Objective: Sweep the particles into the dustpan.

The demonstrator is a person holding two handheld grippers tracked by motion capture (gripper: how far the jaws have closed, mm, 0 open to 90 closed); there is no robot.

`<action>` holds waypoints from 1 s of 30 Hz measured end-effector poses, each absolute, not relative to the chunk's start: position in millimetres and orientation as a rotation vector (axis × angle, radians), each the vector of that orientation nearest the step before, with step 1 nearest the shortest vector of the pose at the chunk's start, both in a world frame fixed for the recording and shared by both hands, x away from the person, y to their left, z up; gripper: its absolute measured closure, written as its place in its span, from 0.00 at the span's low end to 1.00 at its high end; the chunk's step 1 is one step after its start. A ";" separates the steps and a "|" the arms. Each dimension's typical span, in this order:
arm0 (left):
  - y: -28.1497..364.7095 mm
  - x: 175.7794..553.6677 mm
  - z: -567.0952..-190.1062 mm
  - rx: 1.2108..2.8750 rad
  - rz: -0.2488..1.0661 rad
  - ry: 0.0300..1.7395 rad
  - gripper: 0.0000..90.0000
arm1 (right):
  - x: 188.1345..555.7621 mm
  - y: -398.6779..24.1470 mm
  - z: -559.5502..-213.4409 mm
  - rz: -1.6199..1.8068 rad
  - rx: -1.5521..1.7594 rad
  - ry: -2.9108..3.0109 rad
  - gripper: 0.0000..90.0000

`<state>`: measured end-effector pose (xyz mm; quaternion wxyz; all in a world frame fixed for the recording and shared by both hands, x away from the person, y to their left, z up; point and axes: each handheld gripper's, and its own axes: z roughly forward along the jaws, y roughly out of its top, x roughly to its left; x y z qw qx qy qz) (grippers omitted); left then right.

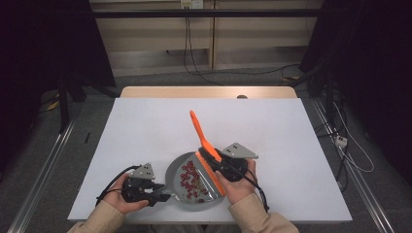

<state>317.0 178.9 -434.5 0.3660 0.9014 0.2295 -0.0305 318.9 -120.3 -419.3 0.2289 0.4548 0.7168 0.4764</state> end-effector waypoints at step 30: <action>197.5 322.5 -428.1 2.179 0.063 0.685 0.70 | 323.4 -171.3 -419.1 1.276 1.309 1.933 0.79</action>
